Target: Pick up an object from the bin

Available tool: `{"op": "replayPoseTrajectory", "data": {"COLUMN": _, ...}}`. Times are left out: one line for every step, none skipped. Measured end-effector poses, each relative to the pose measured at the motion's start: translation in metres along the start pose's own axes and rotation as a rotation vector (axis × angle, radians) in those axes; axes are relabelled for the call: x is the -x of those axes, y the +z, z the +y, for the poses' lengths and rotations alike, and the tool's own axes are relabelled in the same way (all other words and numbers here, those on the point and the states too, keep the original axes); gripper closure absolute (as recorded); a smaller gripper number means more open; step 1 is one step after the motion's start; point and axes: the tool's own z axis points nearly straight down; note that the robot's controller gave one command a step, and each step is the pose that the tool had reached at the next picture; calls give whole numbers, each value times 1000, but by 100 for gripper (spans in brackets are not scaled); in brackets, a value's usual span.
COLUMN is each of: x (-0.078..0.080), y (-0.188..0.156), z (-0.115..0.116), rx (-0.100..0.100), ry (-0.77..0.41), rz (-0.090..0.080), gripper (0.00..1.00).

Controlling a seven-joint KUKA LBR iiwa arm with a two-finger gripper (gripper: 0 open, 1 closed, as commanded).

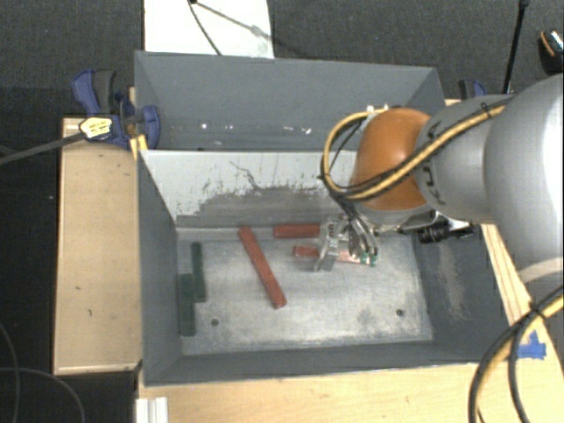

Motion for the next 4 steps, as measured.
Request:
{"op": "replayPoseTrajectory", "data": {"x": 0, "y": -169, "z": -14, "rx": 3, "ry": 59, "rz": -6, "gripper": 100}}
{"op": "replayPoseTrajectory", "data": {"x": -31, "y": -86, "z": -35, "rx": 0, "ry": -196, "rz": 9, "gripper": 100}}
{"op": "replayPoseTrajectory", "data": {"x": -30, "y": -88, "z": -35, "rx": 1, "ry": -198, "rz": 4, "gripper": 0}}
{"op": "replayPoseTrajectory", "data": {"x": 14, "y": 2, "z": -68, "rx": 0, "ry": -233, "rz": 5, "gripper": 0}}
